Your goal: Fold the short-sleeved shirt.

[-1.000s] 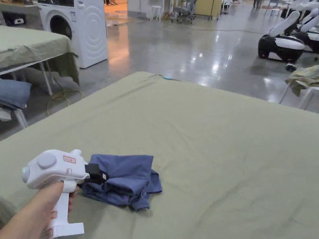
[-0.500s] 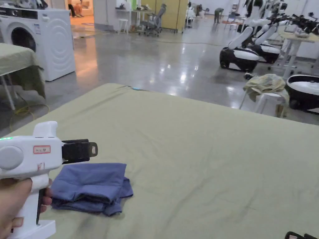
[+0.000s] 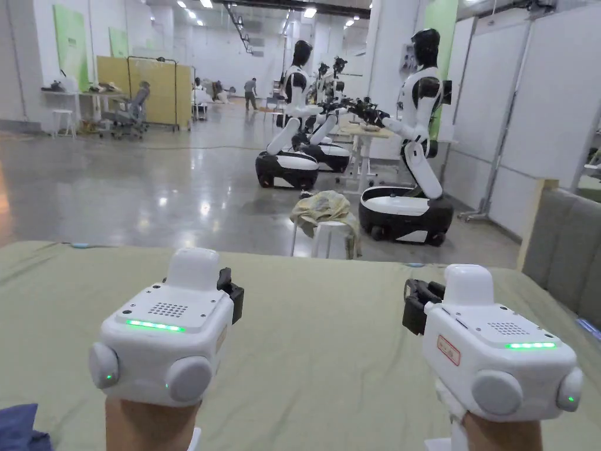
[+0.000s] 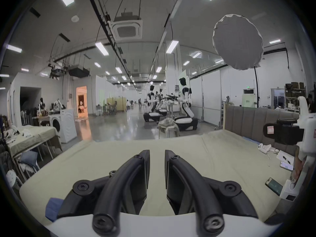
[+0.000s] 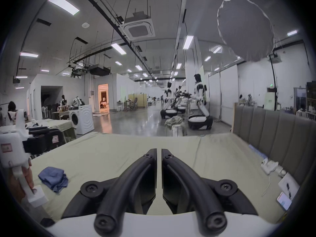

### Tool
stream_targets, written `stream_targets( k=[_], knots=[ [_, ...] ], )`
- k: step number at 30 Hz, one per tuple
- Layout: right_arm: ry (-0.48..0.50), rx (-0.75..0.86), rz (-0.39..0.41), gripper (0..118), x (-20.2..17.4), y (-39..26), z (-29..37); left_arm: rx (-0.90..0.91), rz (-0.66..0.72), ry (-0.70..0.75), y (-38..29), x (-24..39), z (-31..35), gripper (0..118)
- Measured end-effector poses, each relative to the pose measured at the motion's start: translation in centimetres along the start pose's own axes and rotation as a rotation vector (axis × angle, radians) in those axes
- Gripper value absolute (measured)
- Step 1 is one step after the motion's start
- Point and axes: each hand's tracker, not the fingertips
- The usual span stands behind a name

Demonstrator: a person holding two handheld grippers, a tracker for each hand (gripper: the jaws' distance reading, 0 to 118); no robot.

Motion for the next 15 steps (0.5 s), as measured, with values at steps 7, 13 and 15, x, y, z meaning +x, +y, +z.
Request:
stream_targets(
  k=[7,13,15],
  knots=[
    [-0.006,0.036,0.009,10,0.7,2.1,-0.4,0.019,-0.040,0.023,2.2,0.0,0.0,17],
    [0.026,0.028,0.012,69,-0.3,2.1,-0.1,0.006,0.017,0.023,2.3,-1.1,0.4,100],
    [0.030,0.024,0.014,91,-0.4,2.1,-0.1,0.018,0.023,0.023,2.3,-1.1,0.6,105]
  ],
)
